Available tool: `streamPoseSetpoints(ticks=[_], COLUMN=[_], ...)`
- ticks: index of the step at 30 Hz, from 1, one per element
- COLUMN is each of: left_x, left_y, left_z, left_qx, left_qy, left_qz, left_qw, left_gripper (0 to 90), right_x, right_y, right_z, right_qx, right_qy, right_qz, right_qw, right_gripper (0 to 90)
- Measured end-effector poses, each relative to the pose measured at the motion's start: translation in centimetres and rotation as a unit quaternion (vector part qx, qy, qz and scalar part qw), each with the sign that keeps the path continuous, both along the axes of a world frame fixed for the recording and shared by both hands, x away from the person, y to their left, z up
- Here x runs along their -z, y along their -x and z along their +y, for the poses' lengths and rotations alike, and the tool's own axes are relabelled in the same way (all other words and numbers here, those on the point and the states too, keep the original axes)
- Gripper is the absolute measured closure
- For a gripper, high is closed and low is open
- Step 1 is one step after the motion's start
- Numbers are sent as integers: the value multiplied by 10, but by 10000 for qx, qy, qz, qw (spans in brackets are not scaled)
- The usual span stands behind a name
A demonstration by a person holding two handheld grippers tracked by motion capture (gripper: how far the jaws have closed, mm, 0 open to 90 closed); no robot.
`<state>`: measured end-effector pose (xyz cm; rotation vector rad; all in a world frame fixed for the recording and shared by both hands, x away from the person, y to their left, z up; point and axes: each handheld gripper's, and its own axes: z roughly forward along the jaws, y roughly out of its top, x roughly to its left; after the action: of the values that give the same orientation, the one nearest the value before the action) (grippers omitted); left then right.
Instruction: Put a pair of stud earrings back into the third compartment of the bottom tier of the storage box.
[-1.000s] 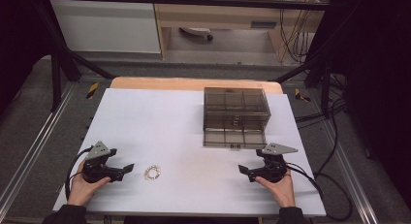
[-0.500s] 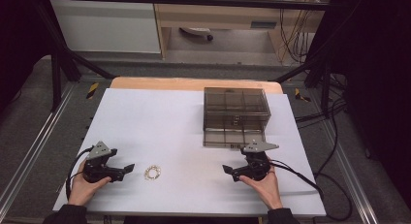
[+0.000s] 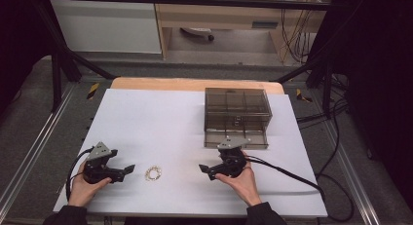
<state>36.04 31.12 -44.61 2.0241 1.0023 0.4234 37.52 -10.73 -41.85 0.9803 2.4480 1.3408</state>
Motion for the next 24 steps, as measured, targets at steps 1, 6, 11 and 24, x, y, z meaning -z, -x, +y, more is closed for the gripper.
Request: streamPoseSetpoints(ticks=[1,6,11,24], left_x=[0,0,0,1], left_y=[0,-1,-1,-2], left_z=[0,0,1,0], left_qx=[1,1,-2,2], left_qy=[-3,-11,-12,-19], left_qz=[-2,3,6,30], left_qw=[10000,10000,10000,10000], left_gripper=[55,55,55,55], right_x=[0,2,5,11], right_y=[0,-5,-10,-17], right_z=[0,22,41,80], right_qx=[0,-108,-141,-310], right_qy=[0,29,53,26], right_qz=[0,40,108,198], right_qw=[10000,9999,9998,9993], right_gripper=[28,34,48,69])
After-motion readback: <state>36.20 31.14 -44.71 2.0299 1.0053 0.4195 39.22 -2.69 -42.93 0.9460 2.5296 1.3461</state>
